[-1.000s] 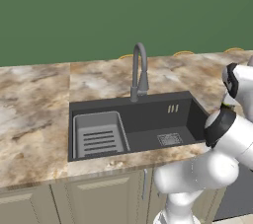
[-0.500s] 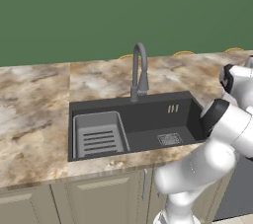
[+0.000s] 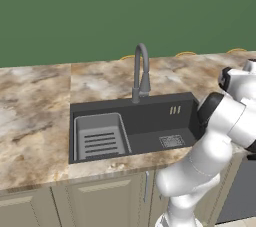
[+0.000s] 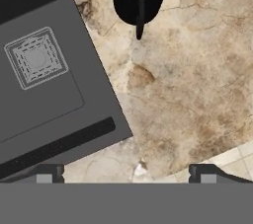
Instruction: Pick the mug and place it in the sink. Pick the bowl and place it in the open cabinet and then close the cabinet.
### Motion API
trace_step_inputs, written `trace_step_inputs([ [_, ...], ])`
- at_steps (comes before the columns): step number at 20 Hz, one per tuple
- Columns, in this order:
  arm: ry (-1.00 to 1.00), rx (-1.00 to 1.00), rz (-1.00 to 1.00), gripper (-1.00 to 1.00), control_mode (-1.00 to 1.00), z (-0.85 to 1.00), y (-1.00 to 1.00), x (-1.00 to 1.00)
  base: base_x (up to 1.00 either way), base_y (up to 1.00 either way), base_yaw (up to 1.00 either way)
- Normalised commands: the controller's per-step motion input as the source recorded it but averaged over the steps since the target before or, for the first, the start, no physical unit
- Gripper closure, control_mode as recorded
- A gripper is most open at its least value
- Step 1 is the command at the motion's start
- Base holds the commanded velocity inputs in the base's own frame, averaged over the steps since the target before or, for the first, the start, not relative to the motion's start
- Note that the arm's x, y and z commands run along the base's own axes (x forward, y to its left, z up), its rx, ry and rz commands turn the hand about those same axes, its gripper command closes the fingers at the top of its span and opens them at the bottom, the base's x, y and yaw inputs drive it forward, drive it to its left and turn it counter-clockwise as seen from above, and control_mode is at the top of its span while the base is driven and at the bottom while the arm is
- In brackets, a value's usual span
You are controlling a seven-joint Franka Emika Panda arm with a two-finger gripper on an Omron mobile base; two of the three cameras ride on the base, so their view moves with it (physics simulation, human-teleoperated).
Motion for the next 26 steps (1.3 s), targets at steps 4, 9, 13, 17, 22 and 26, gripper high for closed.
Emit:
trace_step_inputs([
  [4,0.0,0.0,0.0,-1.0,-1.0,-0.07,-0.17,0.26,0.0,0.0,0.0],
  [9,0.0,0.0,0.0,-1.0,-1.0,-0.05,-0.17,0.16,0.0,0.0,0.0],
  [13,0.0,0.0,0.0,-1.0,-1.0,-0.09,-0.08,0.15,0.0,0.0,0.0],
  [17,0.0,0.0,0.0,-1.0,-1.0,-0.14,-0.09,0.18,0.0,0.0,0.0],
  [22,0.0,0.0,0.0,-1.0,-1.0,-0.18,-0.07,0.14,0.0,0.0,0.0],
  [26,0.0,0.0,0.0,-1.0,-1.0,-0.2,-0.06,0.15,0.0,0.0,0.0],
])
